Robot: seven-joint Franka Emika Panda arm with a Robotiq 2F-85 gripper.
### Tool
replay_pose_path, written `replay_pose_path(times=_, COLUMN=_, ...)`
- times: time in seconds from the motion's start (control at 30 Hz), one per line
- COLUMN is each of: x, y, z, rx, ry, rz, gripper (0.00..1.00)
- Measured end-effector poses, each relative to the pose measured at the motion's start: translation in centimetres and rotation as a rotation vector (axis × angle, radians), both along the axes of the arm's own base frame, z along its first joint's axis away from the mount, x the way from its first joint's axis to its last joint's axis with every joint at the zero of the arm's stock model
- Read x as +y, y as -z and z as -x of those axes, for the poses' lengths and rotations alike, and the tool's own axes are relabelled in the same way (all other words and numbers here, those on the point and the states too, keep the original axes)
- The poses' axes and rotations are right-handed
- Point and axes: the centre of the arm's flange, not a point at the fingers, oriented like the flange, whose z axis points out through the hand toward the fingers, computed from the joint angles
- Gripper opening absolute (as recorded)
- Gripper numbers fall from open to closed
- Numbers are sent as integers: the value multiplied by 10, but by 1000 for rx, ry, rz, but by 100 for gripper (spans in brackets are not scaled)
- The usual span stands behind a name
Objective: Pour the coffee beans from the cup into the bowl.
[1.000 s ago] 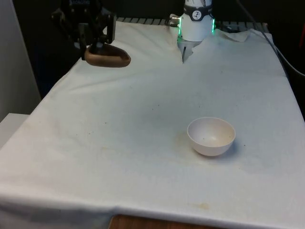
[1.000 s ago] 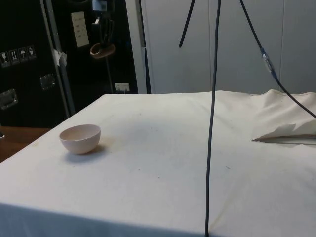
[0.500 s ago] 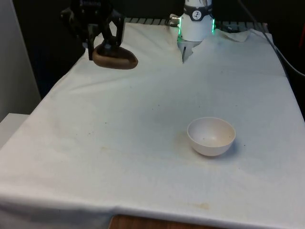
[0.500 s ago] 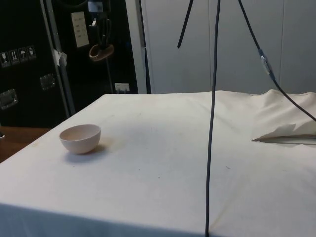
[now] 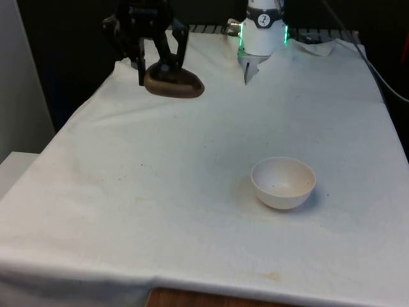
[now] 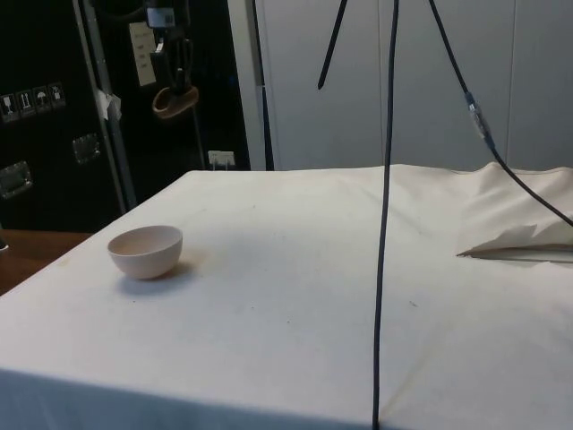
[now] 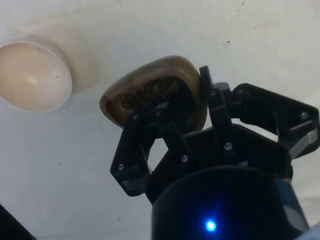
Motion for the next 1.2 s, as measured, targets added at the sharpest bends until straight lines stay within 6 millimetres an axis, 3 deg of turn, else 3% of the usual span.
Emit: replay_pose_path(times=1.2, x=57, y=15, z=-11, rx=3, ry=64, rz=-76, gripper=1)
